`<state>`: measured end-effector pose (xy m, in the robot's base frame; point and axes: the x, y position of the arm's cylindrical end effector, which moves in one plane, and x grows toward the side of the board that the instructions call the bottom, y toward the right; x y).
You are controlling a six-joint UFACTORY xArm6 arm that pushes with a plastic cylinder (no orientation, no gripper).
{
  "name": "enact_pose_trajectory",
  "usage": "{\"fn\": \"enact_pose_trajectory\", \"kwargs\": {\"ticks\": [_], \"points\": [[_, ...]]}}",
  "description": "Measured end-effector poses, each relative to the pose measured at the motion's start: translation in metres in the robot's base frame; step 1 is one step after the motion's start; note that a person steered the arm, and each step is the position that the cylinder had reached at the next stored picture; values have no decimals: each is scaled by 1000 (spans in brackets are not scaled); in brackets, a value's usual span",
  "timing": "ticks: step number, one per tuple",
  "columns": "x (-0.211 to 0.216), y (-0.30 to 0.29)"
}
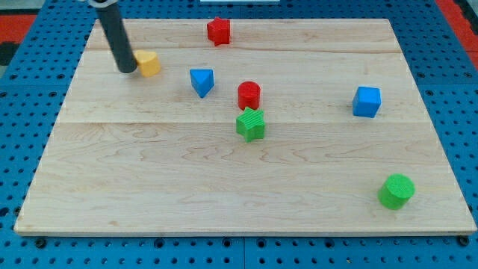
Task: Push yellow heart towards the top right corner of the board
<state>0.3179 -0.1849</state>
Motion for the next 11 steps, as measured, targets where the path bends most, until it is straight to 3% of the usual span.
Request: {"fn": "enact_pose_trajectory", "kwargs": {"ticks": [3, 4, 6, 8, 10, 11], "points": [[-27, 142], [-36, 87], [-52, 223], [-66, 188], [-94, 296], [-94, 319]]}}
